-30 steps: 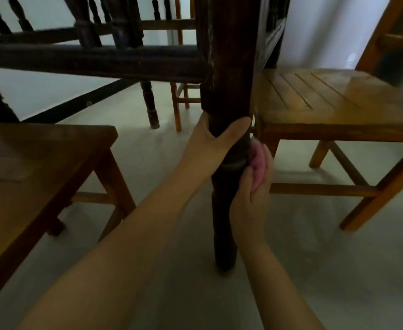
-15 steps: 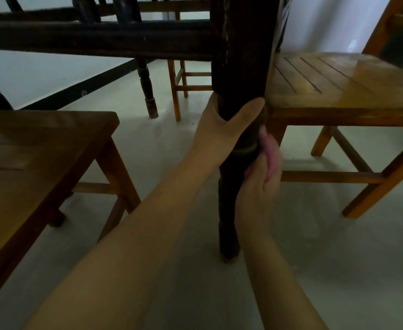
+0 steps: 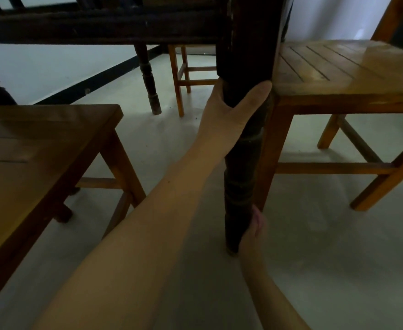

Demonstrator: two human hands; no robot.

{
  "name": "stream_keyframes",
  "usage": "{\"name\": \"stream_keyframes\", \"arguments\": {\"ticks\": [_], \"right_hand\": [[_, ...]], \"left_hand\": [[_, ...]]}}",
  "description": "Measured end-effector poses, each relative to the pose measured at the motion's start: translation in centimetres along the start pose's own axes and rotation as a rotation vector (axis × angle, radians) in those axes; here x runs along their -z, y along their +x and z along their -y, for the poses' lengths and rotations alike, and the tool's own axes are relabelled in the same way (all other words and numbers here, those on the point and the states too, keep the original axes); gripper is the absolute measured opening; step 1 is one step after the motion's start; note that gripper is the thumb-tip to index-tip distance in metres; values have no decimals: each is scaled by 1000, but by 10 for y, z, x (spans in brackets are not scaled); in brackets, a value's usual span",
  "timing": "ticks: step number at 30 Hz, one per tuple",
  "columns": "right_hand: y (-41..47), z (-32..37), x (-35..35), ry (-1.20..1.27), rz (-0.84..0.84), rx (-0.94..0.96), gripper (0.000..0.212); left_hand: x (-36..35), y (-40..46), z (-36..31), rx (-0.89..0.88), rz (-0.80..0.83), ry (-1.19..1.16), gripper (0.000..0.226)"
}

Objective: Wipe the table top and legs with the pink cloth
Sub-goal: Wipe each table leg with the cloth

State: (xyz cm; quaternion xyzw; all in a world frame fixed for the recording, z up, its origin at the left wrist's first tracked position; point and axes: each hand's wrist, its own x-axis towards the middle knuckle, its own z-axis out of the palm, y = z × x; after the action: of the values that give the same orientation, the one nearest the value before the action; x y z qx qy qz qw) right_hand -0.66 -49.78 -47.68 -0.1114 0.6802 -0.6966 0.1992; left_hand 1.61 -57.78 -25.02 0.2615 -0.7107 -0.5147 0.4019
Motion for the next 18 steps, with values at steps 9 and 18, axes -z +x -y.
{"name": "stream_keyframes", "arguments": {"ticks": [9, 18], "right_hand": [[8, 53, -12, 124, -26, 333, 34], [-10, 36, -4, 57, -12, 317, 49]], "left_hand": [[0, 1, 0, -4, -1, -1, 51], [1, 2, 3, -40, 19, 16, 56]]}}
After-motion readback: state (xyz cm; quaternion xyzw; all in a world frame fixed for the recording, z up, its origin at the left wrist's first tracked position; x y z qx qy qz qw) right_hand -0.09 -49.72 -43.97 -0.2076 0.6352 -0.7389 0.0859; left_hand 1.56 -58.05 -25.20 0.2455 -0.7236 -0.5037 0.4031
